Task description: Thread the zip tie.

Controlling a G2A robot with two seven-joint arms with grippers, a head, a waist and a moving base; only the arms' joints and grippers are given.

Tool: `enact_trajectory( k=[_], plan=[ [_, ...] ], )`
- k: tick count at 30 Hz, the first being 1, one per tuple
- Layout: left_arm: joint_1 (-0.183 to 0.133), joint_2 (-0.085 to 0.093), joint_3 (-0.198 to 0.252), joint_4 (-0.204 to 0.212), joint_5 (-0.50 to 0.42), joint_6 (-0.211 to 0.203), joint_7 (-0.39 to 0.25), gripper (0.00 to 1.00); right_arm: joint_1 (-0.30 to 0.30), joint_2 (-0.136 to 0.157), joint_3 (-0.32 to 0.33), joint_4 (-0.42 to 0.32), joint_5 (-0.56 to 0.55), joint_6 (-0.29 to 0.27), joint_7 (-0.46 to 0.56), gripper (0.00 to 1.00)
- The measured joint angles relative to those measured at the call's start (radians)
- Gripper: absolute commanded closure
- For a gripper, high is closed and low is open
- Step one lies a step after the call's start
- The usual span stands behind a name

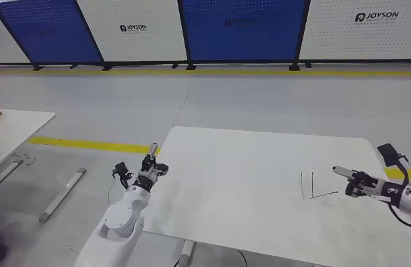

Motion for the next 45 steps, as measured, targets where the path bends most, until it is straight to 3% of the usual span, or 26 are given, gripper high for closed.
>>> enact_trajectory(
  k=[2, 17, 19, 22, 25, 30, 34, 37, 45],
  plan=[
    [0.0, 0.0, 0.0, 0.0, 0.0, 0.0, 0.0, 0.0, 0.018, 0.0, -0.025, 0.047, -0.003, -0.008, 0.024, 0.0],
    [0.0, 0.0, 0.0, 0.0, 0.0, 0.0, 0.0, 0.0, 0.015, 0.0, -0.022, 0.042, -0.001, -0.009, 0.021, 0.0],
    [0.0, 0.0, 0.0, 0.0, 0.0, 0.0, 0.0, 0.0, 0.009, 0.005, -0.017, 0.07, 0.047, -0.058, 0.068, 0.0],
    [0.0, 0.0, 0.0, 0.0, 0.0, 0.0, 0.0, 0.0, 0.014, 0.031, -0.028, 0.152, 0.166, -0.191, 0.118, 0.0],
    [0.0, 0.0, 0.0, 0.0, 0.0, 0.0, 0.0, 0.0, 0.039, 0.079, -0.045, 0.24, 0.258, -0.257, 0.111, 0.0],
    [0.0, 0.0, 0.0, 0.0, 0.0, 0.0, 0.0, 0.0, 0.105, 0.157, -0.134, 0.347, 0.336, -0.259, 0.111, 0.0],
    [0.0, 0.0, 0.0, 0.0, 0.0, 0.0, 0.0, 0.0, 0.194, 0.2, -0.286, 0.41, 0.347, -0.248, 0.111, 0.0],
    [0.0, 0.0, 0.0, 0.0, 0.0, 0.0, 0.0, 0.0, 0.247, 0.211, -0.406, 0.427, 0.357, -0.25, 0.111, 0.0],
    [0.0, 0.0, 0.0, 0.0, 0.0, 0.0, 0.0, 0.0, 0.242, 0.21, -0.391, 0.426, 0.357, -0.249, 0.111, 0.0]
  ],
)
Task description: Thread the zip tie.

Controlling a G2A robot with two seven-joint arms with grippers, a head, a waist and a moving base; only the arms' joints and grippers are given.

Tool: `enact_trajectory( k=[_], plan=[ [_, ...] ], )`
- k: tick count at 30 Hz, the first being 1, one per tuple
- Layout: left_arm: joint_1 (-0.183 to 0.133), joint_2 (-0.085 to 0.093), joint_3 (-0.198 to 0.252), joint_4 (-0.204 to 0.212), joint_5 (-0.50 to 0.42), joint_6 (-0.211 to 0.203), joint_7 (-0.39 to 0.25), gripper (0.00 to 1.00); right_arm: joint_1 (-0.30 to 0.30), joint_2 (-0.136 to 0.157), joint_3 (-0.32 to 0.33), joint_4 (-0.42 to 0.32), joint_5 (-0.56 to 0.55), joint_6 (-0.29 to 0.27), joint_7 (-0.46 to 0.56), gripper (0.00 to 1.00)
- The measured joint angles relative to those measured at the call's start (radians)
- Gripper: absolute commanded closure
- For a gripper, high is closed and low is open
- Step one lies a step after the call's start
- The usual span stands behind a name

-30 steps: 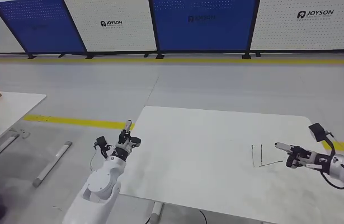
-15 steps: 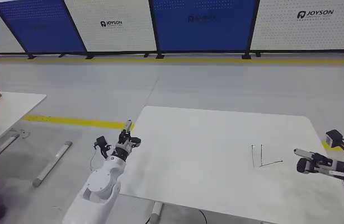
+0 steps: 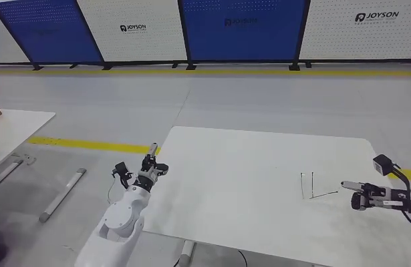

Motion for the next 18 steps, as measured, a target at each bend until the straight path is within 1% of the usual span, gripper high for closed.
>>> enact_trajectory(
  k=[8, 10, 12, 14, 18],
  plan=[
    [0.0, 0.0, 0.0, 0.0, 0.0, 0.0, 0.0, 0.0, 0.0, 0.0, -0.001, -0.001, -0.001, -0.001, 0.0, 0.0],
    [0.0, 0.0, 0.0, 0.0, 0.0, 0.0, 0.0, 0.0, 0.008, -0.001, -0.016, 0.001, -0.02, -0.013, 0.0, 0.0],
    [0.0, 0.0, 0.0, 0.0, 0.0, 0.0, 0.0, 0.0, 0.027, -0.003, -0.025, 0.023, -0.038, -0.024, -0.006, 0.0],
    [0.0, 0.0, 0.0, 0.0, 0.0, 0.0, 0.0, 0.0, 0.057, -0.01, -0.048, 0.054, -0.058, -0.032, -0.003, 0.0],
    [0.0, 0.0, 0.0, 0.0, 0.0, 0.0, 0.0, 0.0, 0.134, -0.038, -0.123, 0.125, -0.098, -0.042, -0.017, 0.0]
  ],
)
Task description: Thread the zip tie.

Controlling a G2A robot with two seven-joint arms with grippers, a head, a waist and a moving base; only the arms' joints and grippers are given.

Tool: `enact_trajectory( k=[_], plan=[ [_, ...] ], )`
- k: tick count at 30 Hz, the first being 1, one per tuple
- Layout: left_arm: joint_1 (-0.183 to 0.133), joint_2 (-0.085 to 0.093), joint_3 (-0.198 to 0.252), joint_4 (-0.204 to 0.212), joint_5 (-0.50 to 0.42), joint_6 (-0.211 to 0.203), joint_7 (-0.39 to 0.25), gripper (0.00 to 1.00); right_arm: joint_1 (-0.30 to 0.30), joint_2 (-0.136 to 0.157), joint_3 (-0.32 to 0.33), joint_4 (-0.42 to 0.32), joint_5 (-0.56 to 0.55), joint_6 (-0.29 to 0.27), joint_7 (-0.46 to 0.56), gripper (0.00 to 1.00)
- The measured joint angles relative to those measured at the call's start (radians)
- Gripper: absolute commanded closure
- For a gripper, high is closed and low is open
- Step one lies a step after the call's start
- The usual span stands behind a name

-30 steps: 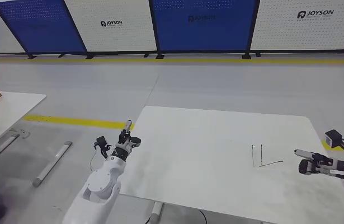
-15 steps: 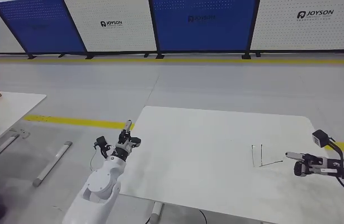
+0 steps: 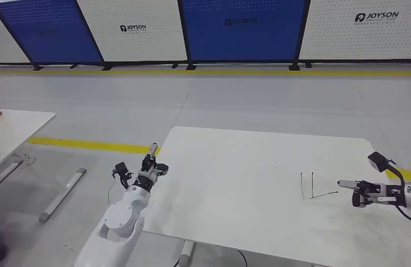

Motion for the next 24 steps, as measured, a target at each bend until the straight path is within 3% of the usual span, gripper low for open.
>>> enact_trajectory(
  k=[10, 24],
  plan=[
    [0.0, 0.0, 0.0, 0.0, 0.0, 0.0, 0.0, 0.0, 0.18, -0.102, -0.18, 0.241, 0.002, -0.054, 0.01, 0.0],
    [0.0, 0.0, 0.0, 0.0, 0.0, 0.0, 0.0, 0.0, 0.178, -0.107, -0.194, 0.242, -0.015, -0.056, -0.005, 0.0]
  ],
)
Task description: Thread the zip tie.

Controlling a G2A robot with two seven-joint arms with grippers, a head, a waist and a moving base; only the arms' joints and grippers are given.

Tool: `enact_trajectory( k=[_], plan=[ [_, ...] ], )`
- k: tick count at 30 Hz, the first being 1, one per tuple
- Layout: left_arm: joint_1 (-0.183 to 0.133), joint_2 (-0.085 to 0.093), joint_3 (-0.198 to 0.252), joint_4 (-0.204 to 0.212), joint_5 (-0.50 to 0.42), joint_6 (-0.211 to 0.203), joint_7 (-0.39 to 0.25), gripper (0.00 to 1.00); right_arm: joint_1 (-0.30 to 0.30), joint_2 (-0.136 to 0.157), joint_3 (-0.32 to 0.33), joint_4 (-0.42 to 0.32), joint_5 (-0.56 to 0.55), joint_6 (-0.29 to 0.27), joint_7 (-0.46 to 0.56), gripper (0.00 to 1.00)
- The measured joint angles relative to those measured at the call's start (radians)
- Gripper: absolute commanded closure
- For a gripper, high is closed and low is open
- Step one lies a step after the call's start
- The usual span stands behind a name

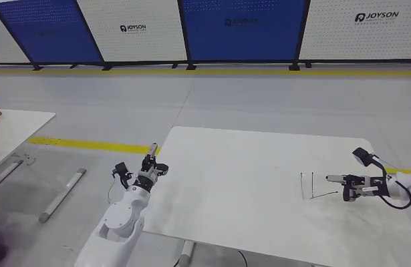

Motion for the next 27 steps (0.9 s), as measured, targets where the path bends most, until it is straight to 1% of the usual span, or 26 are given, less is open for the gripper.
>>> enact_trajectory(
  k=[2, 5, 8, 11, 13, 21, 24, 27],
  plan=[
    [0.0, 0.0, 0.0, 0.0, 0.0, 0.0, 0.0, 0.0, -0.019, -0.001, -0.013, -0.039, -0.048, 0.009, -0.053, 0.0],
    [0.0, 0.0, 0.0, 0.0, 0.0, 0.0, 0.0, 0.0, -0.021, -0.002, -0.02, -0.056, -0.077, 0.023, -0.062, 0.0],
    [0.0, 0.0, 0.0, 0.0, 0.0, 0.0, 0.0, 0.0, -0.017, -0.005, -0.026, -0.049, -0.088, 0.008, -0.051, 0.0],
    [0.0, 0.0, 0.0, 0.0, 0.0, 0.0, 0.0, 0.0, -0.013, -0.008, -0.025, -0.028, -0.077, -0.037, -0.036, 0.0],
    [0.0, 0.0, 0.0, 0.0, 0.0, 0.0, 0.0, 0.0, -0.011, -0.009, -0.024, -0.017, -0.071, -0.056, -0.026, 0.0],
    [0.0, 0.0, 0.0, 0.0, 0.0, 0.0, 0.0, 0.0, -0.017, -0.009, -0.024, -0.021, -0.068, -0.057, -0.03, 0.0],
    [0.0, 0.0, 0.0, 0.0, 0.0, 0.0, 0.0, 0.0, -0.034, -0.007, -0.008, -0.018, -0.044, -0.058, -0.06, 0.0],
    [0.0, 0.0, 0.0, 0.0, 0.0, 0.0, 0.0, 0.0, -0.041, -0.003, 0.005, -0.015, -0.039, -0.042, -0.084, 0.0]
  ],
)
